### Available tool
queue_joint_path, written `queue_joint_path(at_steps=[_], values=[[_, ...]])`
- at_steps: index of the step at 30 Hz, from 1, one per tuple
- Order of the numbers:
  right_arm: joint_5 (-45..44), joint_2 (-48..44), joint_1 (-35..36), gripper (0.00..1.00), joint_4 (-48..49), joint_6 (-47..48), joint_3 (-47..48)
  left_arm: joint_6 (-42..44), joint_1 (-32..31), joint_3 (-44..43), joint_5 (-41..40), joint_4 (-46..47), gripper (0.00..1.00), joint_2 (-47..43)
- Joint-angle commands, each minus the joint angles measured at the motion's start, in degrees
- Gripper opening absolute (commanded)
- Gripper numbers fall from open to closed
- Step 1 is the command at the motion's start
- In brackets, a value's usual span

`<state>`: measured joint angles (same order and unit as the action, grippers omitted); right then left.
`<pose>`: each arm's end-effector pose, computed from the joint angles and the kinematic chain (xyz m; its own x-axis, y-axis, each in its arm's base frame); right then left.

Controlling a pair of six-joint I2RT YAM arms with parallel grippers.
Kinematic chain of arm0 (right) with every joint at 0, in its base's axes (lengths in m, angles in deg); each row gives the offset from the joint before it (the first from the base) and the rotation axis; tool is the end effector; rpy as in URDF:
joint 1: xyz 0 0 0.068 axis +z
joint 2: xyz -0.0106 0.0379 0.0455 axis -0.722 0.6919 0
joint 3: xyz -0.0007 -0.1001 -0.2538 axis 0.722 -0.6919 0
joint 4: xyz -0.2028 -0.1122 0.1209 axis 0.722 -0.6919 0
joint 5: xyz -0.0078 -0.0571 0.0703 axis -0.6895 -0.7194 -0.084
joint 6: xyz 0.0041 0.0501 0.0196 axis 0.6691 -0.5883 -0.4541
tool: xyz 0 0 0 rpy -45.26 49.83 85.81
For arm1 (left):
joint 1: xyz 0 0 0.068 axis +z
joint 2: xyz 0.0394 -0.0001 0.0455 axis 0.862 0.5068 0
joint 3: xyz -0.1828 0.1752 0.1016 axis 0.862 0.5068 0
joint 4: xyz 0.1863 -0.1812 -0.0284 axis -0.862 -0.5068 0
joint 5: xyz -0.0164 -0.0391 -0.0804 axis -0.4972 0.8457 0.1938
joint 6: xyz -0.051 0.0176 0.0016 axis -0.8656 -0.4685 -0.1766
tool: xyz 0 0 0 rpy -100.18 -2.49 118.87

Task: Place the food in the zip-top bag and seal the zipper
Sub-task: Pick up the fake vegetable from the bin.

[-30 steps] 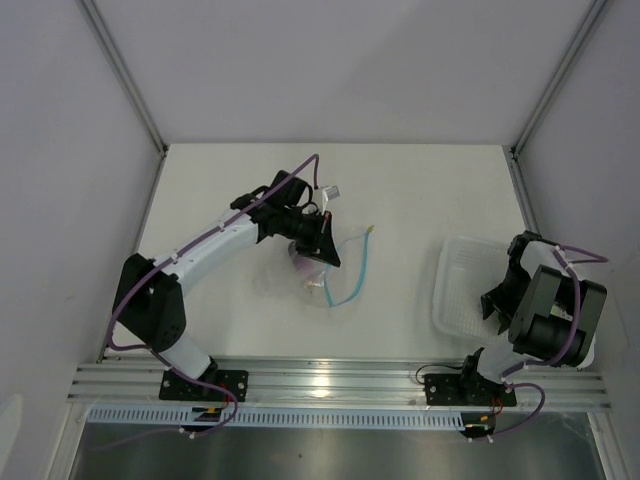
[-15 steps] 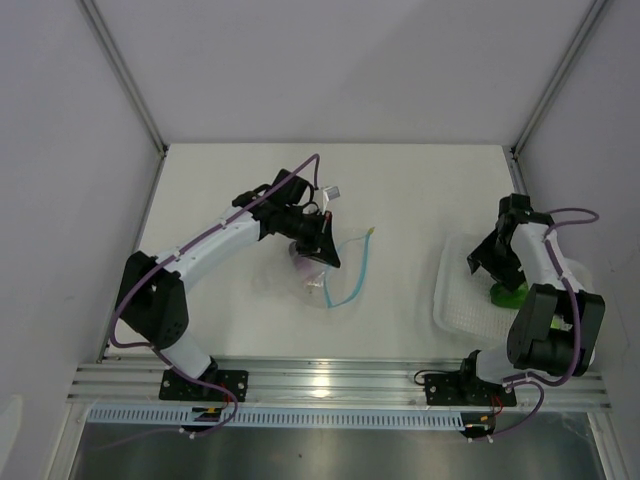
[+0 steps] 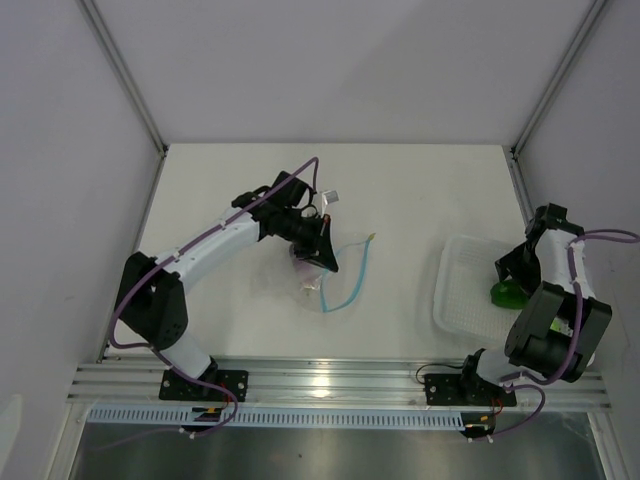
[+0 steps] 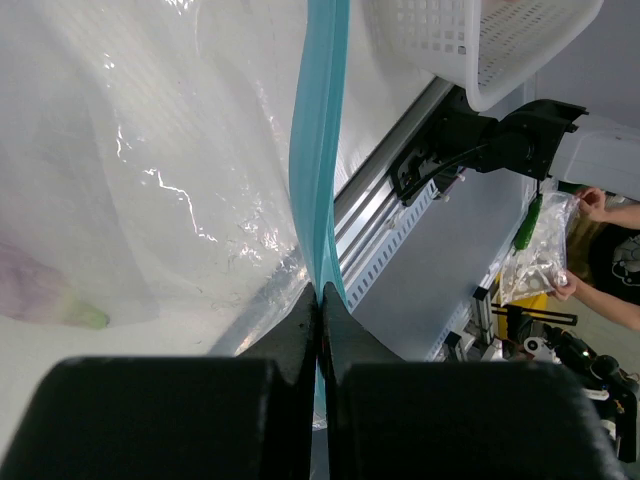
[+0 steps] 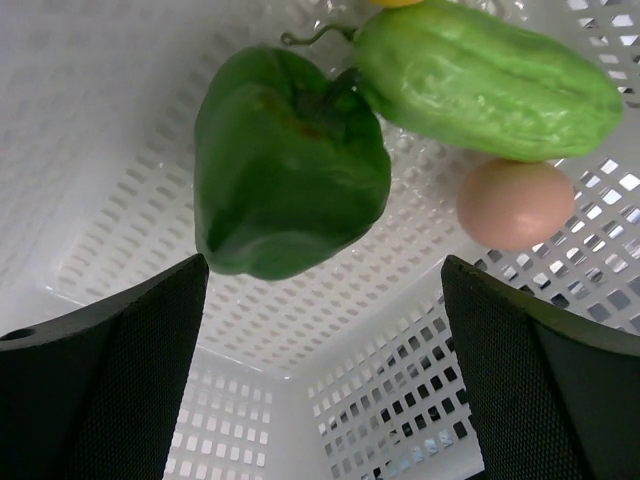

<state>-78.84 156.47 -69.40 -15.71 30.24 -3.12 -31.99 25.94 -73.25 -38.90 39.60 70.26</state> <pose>0.2287 -0.1085 0.2324 -0.5134 0.8080 -0.2891 0.8573 0.4978 -0.1311 0.2683 -0.2063 0.2757 -0.9299 0.2600 -0.2602 0.3665 0.5930 -0.7170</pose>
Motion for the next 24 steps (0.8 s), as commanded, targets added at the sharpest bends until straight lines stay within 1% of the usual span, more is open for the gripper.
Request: queue_joint_path(at_steps=[1, 6, 8, 16, 20, 23, 24], values=[[-3.0, 0.3, -2.0, 0.99, 3.2, 0.3, -0.3, -0.7, 0.2, 0.9, 1.4, -0.5, 0.01, -3.2], [-3.0, 2.7, -4.2, 0.99, 7.2, 1.4, -0.9, -0.7, 0.2, 1.4, 1.1, -0.7, 0.01, -4.1], [-2.6, 3.5, -4.2, 1.00, 9.9, 1.4, -1.2, -0.7, 0.2, 1.2, 1.0, -1.1, 0.01, -4.2], [-2.3, 7.5, -4.2, 0.99, 13.9, 2.0, -2.8, -1.0, -0.1, 1.9, 0.2, -1.0, 0.01, -4.7], [-1.7, 8.9, -4.1, 0.91, 15.5, 2.4, -3.1, -1.3, -0.1, 1.9, 0.0, -0.6, 0.01, -4.8], [-1.5, 9.5, -3.8, 0.82, 15.8, 3.0, -3.4, -1.5, -0.1, 1.9, 0.0, -0.4, 0.01, -4.6], [-1.3, 9.5, -3.6, 0.77, 15.9, 3.0, -3.4, -1.5, -0.1, 2.0, 0.0, -0.4, 0.01, -4.5]])
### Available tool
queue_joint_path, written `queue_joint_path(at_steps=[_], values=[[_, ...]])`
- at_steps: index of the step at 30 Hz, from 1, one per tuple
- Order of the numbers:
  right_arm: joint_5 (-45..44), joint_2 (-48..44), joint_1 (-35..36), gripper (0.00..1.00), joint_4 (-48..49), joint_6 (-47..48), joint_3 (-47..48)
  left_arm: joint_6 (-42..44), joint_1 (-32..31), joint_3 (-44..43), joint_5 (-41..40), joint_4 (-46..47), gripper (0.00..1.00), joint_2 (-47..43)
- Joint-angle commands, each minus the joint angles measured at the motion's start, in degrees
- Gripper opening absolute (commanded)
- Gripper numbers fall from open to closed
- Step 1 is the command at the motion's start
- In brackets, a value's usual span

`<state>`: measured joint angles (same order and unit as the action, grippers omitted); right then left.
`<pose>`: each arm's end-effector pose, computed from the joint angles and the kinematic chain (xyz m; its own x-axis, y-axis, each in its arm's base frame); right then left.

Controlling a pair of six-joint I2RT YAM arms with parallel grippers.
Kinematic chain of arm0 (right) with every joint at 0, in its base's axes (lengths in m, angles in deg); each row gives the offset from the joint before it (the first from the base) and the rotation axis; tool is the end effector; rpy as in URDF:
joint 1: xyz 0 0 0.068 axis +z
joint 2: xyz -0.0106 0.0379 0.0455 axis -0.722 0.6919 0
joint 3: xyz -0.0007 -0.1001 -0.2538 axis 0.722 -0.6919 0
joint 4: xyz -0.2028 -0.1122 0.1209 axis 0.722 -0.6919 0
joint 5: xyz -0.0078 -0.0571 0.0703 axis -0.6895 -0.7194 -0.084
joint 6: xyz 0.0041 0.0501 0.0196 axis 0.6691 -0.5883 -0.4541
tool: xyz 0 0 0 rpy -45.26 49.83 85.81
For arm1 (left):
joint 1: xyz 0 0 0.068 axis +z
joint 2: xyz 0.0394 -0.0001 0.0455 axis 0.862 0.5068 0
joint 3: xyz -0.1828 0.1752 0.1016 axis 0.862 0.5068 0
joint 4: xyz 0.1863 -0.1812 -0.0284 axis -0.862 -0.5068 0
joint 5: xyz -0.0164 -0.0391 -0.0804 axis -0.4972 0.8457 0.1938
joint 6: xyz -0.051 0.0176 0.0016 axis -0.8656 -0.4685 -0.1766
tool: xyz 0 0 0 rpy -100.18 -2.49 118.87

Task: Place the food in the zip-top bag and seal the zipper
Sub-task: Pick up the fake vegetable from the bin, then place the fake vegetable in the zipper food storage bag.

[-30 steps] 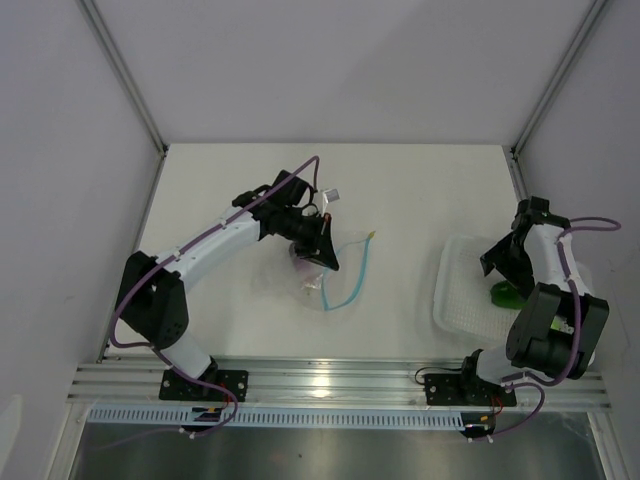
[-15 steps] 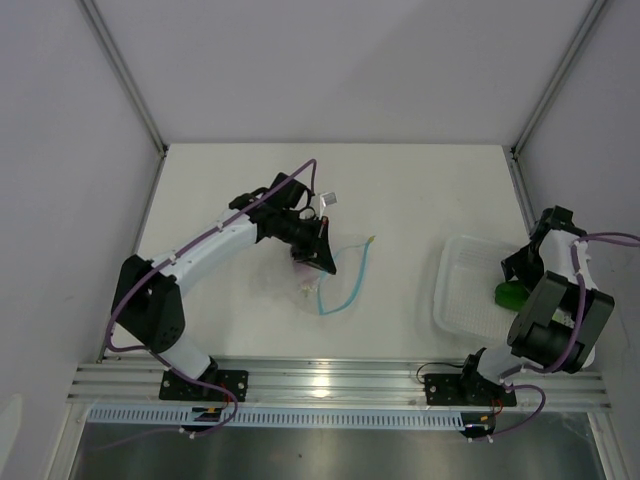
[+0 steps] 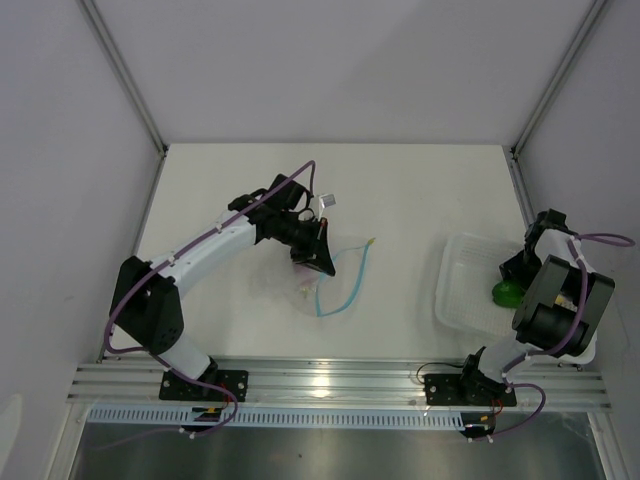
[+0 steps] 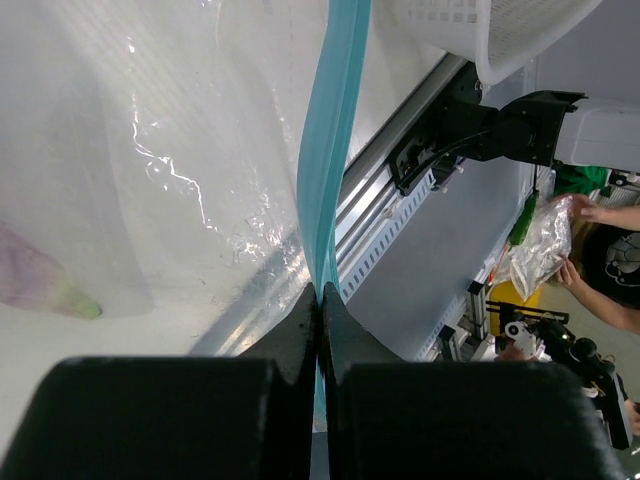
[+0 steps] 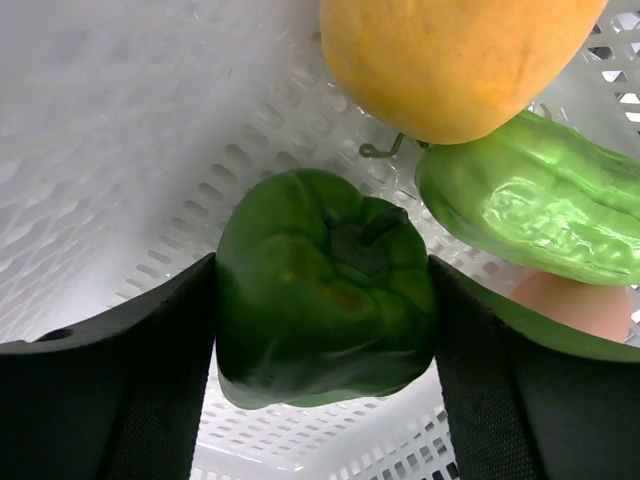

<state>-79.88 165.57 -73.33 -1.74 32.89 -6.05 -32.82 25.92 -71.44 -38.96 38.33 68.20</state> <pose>0.2492 -0.1393 0.1842 -0.4881 0.8124 -0.3191 0.8721 0.4690 -0.1400 0.2592 -0.2004 0.2762 -0.9386 0.2538 -0.2337 0.3425 0.6044 -0.7193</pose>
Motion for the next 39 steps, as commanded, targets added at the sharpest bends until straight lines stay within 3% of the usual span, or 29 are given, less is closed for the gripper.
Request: queue_joint_path(at_steps=[1, 4, 5, 8, 11, 17, 22, 25, 31, 39], values=[[0.2, 0.1, 0.6, 0.74, 1.8, 0.3, -0.6, -0.7, -0.1, 0.1, 0.0, 1.0, 0.01, -2.4], [1.0, -1.9, 2.1, 0.58, 1.1, 0.2, -0.6, -0.7, -0.2, 0.1, 0.1, 1.3, 0.01, -2.3], [1.6, -2.7, 2.4, 0.43, 0.3, 0.2, -0.4, -0.7, -0.2, 0.1, 0.1, 1.3, 0.01, -2.1], [4.4, -6.0, 3.7, 0.19, -1.3, 0.1, 0.2, -0.7, -0.2, -0.4, 0.4, 1.3, 0.01, -1.7], [7.2, -9.3, 5.0, 0.08, -3.5, 0.5, 2.0, -0.6, -0.2, -1.1, 0.5, 1.5, 0.00, -1.1], [19.1, -16.1, 10.6, 0.06, -3.6, 1.2, 7.4, -0.4, -0.2, -2.1, 2.0, 2.1, 0.01, -0.2], [39.4, -22.1, 25.1, 0.10, 7.0, 3.9, 9.1, -1.3, -0.2, -1.8, 4.9, 3.8, 0.01, 1.0], [44.0, -23.3, 35.7, 0.11, 10.9, 2.8, 9.7, -2.3, -0.2, -2.2, 6.5, 5.1, 0.01, 1.6], [46.3, -22.5, 50.7, 0.11, 16.3, 2.3, 8.5, -2.6, -0.2, -4.2, 7.4, 5.0, 0.01, 2.0], [42.3, -21.1, 58.8, 0.11, 16.7, 1.5, 6.0, -4.5, 0.0, -5.1, 8.5, 6.1, 0.01, 1.8]])
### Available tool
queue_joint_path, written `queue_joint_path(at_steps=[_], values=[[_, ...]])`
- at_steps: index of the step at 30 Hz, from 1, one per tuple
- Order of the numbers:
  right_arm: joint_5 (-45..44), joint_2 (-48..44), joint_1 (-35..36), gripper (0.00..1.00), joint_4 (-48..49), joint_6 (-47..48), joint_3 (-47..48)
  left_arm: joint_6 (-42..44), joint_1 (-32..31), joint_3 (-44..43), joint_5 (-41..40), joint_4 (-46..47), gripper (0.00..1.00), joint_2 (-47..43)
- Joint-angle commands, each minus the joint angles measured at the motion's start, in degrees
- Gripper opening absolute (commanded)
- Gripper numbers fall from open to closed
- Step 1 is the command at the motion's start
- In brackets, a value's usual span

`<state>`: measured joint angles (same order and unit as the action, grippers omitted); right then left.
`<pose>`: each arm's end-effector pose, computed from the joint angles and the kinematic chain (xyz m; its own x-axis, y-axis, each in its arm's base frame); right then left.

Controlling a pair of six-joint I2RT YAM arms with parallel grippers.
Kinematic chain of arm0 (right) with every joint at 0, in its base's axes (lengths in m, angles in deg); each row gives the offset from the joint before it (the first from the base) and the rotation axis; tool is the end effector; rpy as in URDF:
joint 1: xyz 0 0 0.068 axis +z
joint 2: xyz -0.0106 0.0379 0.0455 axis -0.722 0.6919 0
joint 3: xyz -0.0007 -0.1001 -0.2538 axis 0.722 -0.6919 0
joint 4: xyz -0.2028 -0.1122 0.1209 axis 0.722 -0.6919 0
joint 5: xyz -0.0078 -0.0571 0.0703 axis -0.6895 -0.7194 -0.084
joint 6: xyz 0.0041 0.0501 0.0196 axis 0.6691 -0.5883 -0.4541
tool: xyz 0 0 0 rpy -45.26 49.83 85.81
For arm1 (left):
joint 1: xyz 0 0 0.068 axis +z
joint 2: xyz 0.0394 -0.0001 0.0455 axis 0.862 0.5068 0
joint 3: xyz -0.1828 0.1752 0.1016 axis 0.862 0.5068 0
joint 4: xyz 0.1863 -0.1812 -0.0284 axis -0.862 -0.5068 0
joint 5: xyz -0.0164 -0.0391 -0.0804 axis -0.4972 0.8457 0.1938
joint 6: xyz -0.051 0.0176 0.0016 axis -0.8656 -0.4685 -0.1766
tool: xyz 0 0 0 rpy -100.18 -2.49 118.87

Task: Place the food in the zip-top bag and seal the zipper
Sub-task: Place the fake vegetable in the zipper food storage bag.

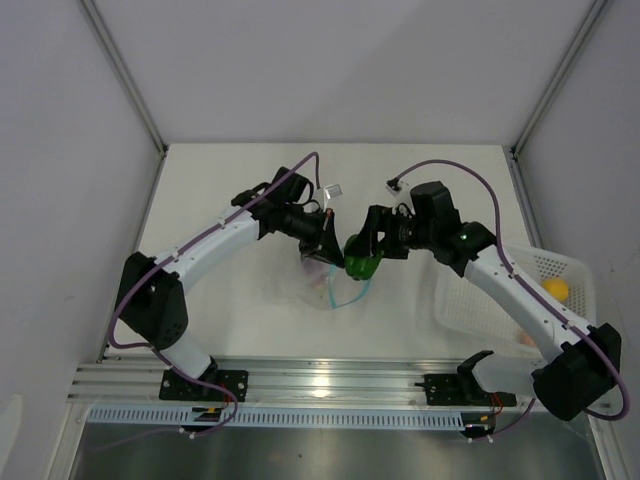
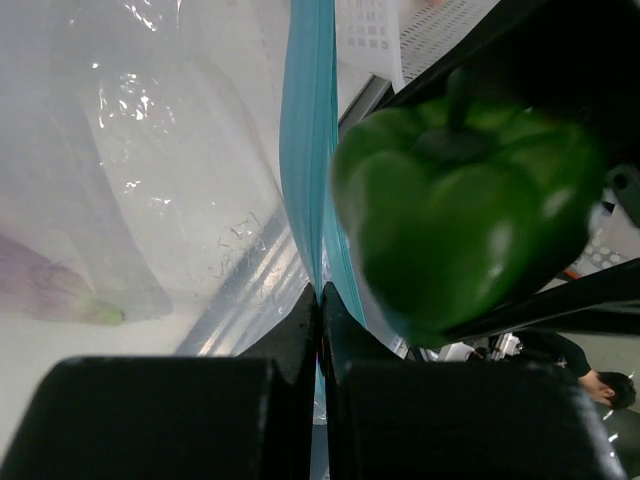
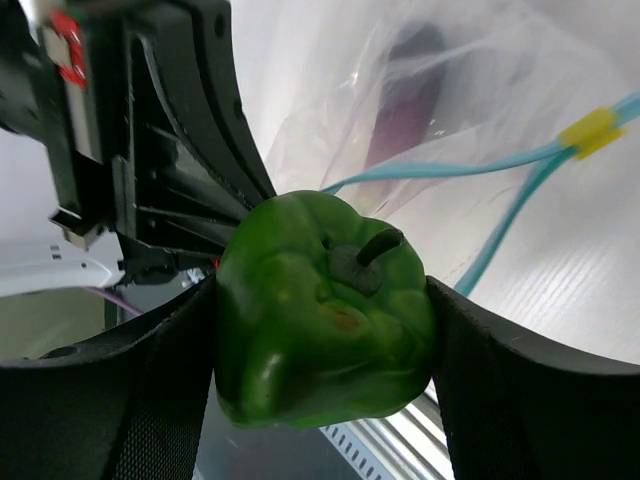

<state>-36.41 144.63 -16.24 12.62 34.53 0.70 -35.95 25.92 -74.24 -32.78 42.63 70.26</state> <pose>0.2239 0.1475 0.3322 -0.8245 0.0398 -0.5644 -0.3997 0.6650 0.6309 0.2706 -0.2113 0.2861 -0.9371 0.2487 -0.2450 0.3412 0.5040 -0.7934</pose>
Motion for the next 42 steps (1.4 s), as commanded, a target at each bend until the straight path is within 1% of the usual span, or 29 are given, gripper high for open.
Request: queue_joint_path(at_steps=[1, 6, 7, 9, 10, 11, 14, 15, 16, 18, 19, 22, 24, 25, 27, 31, 33, 34, 35, 37, 38, 42], values=[[-1.0, -0.1, 2.2, 0.13, 2.9, -0.2, -1.7, -1.7, -0.1, -2.4, 2.5, 1.9, 0.01, -0.3], [-4.1, 0.0, 5.7, 0.18, 3.5, -2.1, -4.3, -5.5, 0.1, -1.7, 5.7, 5.6, 0.01, -0.2], [-7.3, 0.1, 6.1, 0.29, 3.1, -2.6, -4.4, -5.9, 0.1, -1.8, 6.0, 6.0, 0.01, -0.3], [-8.3, 0.3, 6.3, 0.39, 2.9, -3.3, -4.9, -6.8, 0.1, -1.6, 6.6, 6.8, 0.01, -0.4], [-9.5, 0.3, 6.3, 0.53, 2.9, -3.5, -4.9, -7.2, 0.1, -0.9, 6.8, 7.2, 0.01, -0.7], [-10.4, 0.4, 6.4, 0.57, 2.7, -3.6, -4.9, -7.8, 0.1, -0.5, 7.1, 7.6, 0.01, -0.8], [-10.7, 1.2, 6.4, 0.64, 2.8, -3.6, -4.9, -9.0, 0.1, 0.4, 8.1, 9.5, 0.01, -1.1], [-11.0, 1.4, 6.4, 0.68, 2.5, -3.7, -4.7, -9.1, 0.1, 0.3, 8.4, 9.8, 0.01, -1.1], [-11.2, 1.7, 6.4, 0.74, 2.5, -3.8, -4.7, -9.3, 0.1, 0.2, 8.7, 10.3, 0.01, -1.2], [-10.9, 1.8, 6.4, 0.78, 3.0, -4.2, -5.1, -9.4, 0.1, -0.2, 8.9, 10.3, 0.01, -1.3], [-11.2, 1.5, 6.5, 0.82, 3.2, -4.3, -5.2, -9.5, 0.1, -0.1, 9.0, 10.6, 0.01, -1.3], [-11.4, 1.3, 6.5, 0.83, 3.0, -4.2, -5.5, -10.2, 0.7, 0.2, 9.6, 11.3, 0.01, -1.7], [-12.0, 0.1, 6.4, 0.80, 3.5, -4.1, -5.9, -11.5, 1.4, 0.6, 10.4, 12.7, 0.01, -1.8], [-11.9, -0.3, 6.5, 0.76, 4.0, -4.1, -6.6, -12.3, 1.6, 1.3, 10.8, 13.6, 0.01, -1.8], [-11.8, -1.6, 6.5, 0.76, 5.0, -4.5, -7.4, -15.1, 2.4, 2.0, 12.5, 17.2, 0.00, -1.9], [-11.4, -2.1, 6.5, 0.82, 5.6, -5.0, -8.4, -19.3, 3.4, 5.0, 15.1, 23.2, 0.01, -2.2], [-11.8, -1.8, 6.5, 0.83, 4.3, -4.7, -7.9, -22.0, 4.1, 5.9, 16.6, 25.9, 0.01, -2.3], [-12.2, -1.7, 6.5, 0.84, 4.1, -4.6, -7.7, -23.2, 4.4, 6.7, 17.1, 29.2, 0.00, -2.5], [-12.5, -1.8, 6.4, 0.87, 3.8, -4.5, -7.6, -25.8, 4.6, 7.1, 17.7, 31.0, 0.01, -2.4], [-12.9, -2.1, 6.5, 0.93, 3.0, -4.3, -6.8, -28.0, 4.8, 8.2, 18.6, 35.4, 0.01, -2.4], [-14.0, -2.3, 6.5, 0.98, 2.2, -4.0, -6.1, -28.9, 4.8, 8.6, 18.7, 36.0, 0.01, -2.4], [-16.6, -2.9, 6.3, 1.00, -1.4, -2.8, -3.0, -28.7, 4.8, 8.7, 18.8, 36.2, 0.01, -2.1]])
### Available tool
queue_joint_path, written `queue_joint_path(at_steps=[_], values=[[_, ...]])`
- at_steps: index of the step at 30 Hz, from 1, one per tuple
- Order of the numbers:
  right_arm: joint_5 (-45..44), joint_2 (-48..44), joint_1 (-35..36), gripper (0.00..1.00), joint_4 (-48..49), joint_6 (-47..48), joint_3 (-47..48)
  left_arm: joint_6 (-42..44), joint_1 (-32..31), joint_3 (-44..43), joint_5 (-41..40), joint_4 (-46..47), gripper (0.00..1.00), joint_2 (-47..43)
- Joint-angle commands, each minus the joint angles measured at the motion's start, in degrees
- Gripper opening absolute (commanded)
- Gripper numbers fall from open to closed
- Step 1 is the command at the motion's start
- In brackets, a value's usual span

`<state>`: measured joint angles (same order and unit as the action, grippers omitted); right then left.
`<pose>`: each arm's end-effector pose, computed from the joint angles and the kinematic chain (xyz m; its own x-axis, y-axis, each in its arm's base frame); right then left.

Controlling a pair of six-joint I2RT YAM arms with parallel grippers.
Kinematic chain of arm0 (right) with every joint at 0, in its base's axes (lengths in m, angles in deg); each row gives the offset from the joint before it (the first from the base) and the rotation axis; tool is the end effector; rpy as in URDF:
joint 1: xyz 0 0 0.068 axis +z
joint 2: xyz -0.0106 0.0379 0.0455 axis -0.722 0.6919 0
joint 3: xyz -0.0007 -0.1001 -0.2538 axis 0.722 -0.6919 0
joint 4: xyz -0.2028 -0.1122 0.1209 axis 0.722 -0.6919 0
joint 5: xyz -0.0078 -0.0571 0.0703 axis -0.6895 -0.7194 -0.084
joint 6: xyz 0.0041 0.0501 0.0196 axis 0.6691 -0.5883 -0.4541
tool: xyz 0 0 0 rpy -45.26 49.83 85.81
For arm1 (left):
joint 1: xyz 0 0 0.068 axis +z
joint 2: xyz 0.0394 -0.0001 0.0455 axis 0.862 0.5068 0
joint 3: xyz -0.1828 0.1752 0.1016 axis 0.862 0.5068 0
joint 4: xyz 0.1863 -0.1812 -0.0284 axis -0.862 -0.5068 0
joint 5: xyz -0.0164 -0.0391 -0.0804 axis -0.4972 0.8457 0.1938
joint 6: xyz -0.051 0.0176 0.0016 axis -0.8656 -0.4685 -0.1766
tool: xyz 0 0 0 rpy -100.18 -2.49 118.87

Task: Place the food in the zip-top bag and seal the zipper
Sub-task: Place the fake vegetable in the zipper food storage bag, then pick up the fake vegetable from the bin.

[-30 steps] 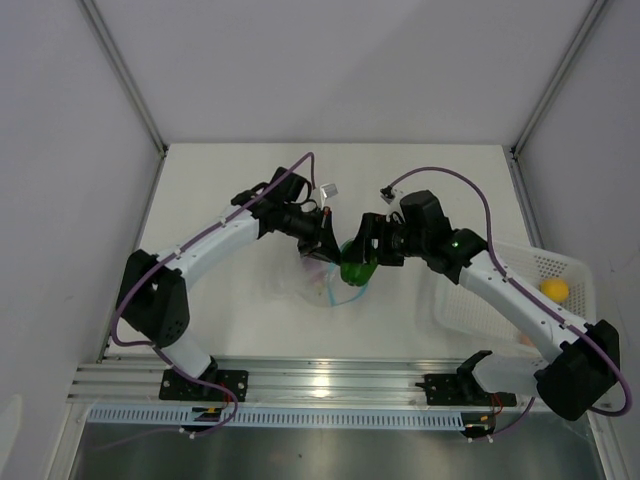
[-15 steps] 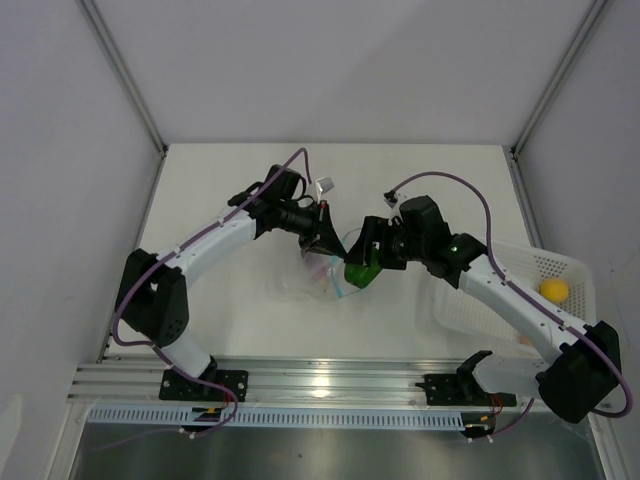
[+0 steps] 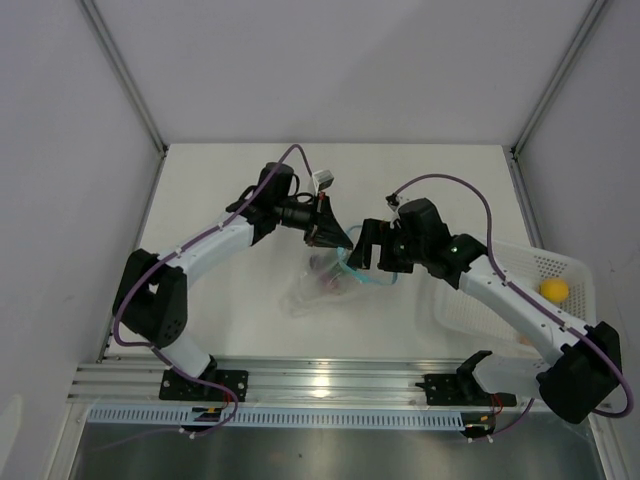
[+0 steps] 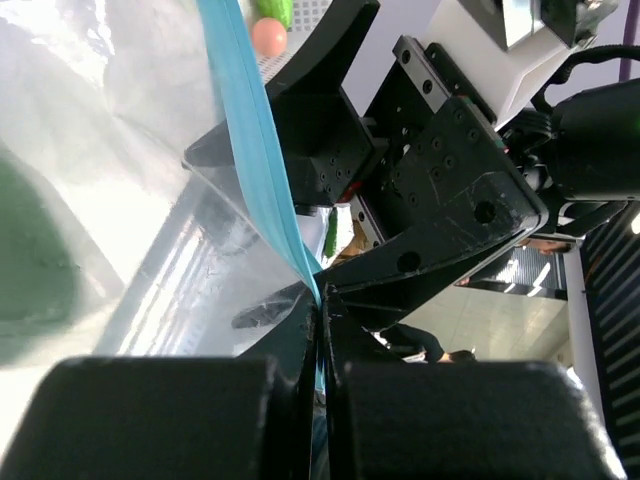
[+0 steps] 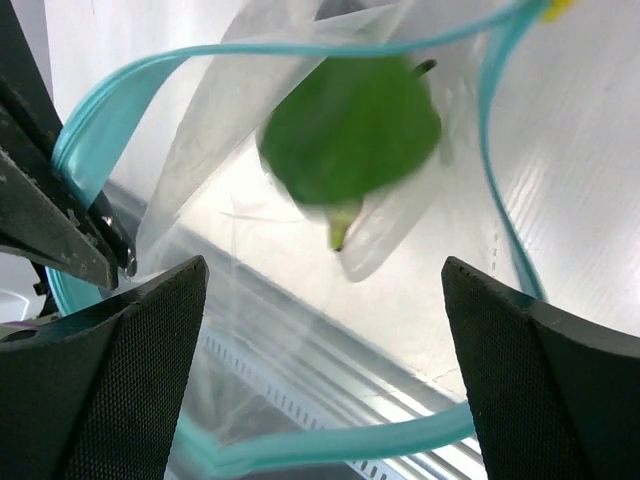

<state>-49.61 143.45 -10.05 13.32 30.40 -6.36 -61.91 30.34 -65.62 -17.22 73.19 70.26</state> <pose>0.2056 0.1604 0.2953 -0.8439 0.0582 -0.5333 -0.2900 0.7868 0.5448 0.2962 -0.2018 0.2798 -0.9843 0.1260 -0.1238 0.1508 0.2343 -0.9604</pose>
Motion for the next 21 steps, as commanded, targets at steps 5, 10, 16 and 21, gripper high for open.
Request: queue_joint_path(at_steps=[5, 10, 16, 21], values=[[-6.7, -0.9, -2.5, 0.99, -8.1, 1.0, 9.6, 1.0, 0.5, -0.6, 1.3, 0.2, 0.01, -1.5], [-11.0, -0.5, -6.9, 0.99, -13.9, 1.0, 14.6, 8.4, 0.6, -2.6, -1.5, -8.8, 0.01, -0.8], [-18.5, -0.9, -21.1, 1.00, -24.1, -3.4, 17.6, 12.6, 0.6, -4.1, -3.3, -14.5, 0.01, -0.6], [-28.6, 0.1, -33.0, 1.00, -35.9, -7.7, 15.6, 13.3, 0.6, -3.9, -3.4, -15.3, 0.01, -0.4]])
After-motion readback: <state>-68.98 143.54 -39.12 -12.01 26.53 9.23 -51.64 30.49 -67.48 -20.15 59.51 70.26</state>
